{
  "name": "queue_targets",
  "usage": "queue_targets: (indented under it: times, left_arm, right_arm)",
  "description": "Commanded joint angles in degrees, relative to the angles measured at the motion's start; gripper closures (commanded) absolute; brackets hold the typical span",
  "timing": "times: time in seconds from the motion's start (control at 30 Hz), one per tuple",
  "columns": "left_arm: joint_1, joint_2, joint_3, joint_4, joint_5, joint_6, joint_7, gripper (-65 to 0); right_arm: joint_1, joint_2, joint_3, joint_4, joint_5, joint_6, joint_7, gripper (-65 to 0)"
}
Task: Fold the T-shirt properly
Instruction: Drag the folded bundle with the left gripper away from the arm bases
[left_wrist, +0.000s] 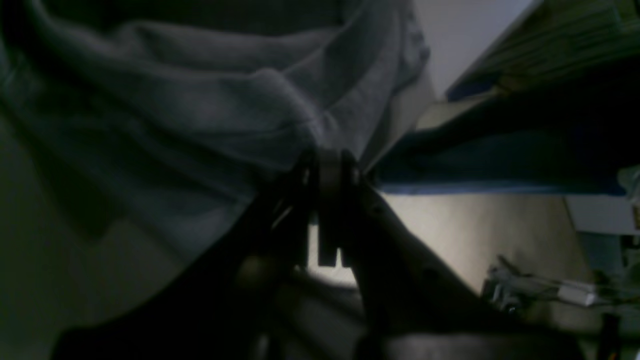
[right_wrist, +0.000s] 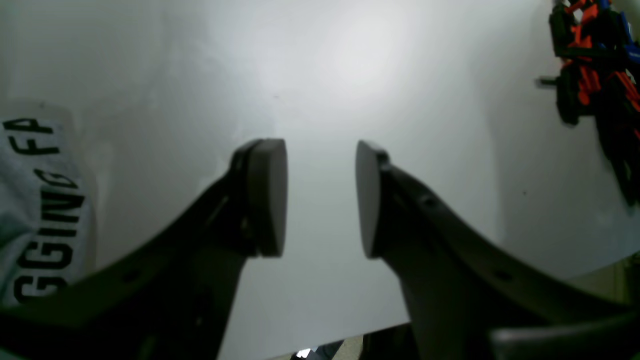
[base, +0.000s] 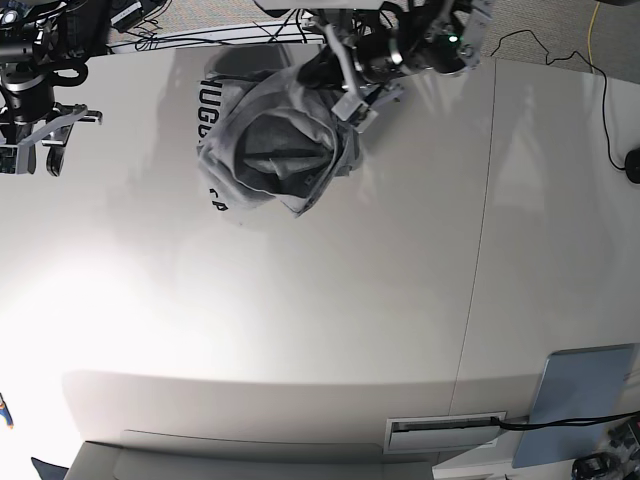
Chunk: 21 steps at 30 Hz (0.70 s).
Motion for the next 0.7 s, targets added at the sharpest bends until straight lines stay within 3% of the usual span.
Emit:
queue_targets:
  times: [0.0, 0.17, 0.3, 0.4, 0.53, 0.67]
  left_arm:
    - [0.9, -1.0, -1.6, 2.0, -0.8, -0.1, -0.9, 0.0]
    - [4.9, -2.8, -13.5, 3.2, -0.5, 0.2, -4.8, 0.0]
    - [6.4, -2.8, -21.1, 1.1, 4.2, 0.2, -7.6, 0.0]
    - [6.4, -2.8, -22.7, -2.8, 7.6, 0.2, -11.3, 0.0]
    - [5.0, -2.8, -22.6, -8.5, 11.8, 0.0, -20.5, 0.0]
    - [-0.5, -2.8, -22.6, -14.2, 14.9, 0.0, -24.2, 0.0]
  right_arm:
    - [0.0, 0.8, 0.4, 1.0, 0.3, -0.3, 1.5, -23.0]
    - [0.0, 0.8, 0.4, 1.0, 0.3, -0.3, 1.4, -23.0]
    - [0.0, 0.8, 0.4, 1.0, 1.0, -0.3, 1.3, -23.0]
    - [0.0, 0.8, 0.4, 1.0, 1.1, -0.3, 1.2, -23.0]
    - [0.0, 0.8, 0.4, 1.0, 1.2, -0.3, 1.0, -23.0]
    - [0.0, 0.8, 0.4, 1.0, 1.1, -0.3, 0.4, -23.0]
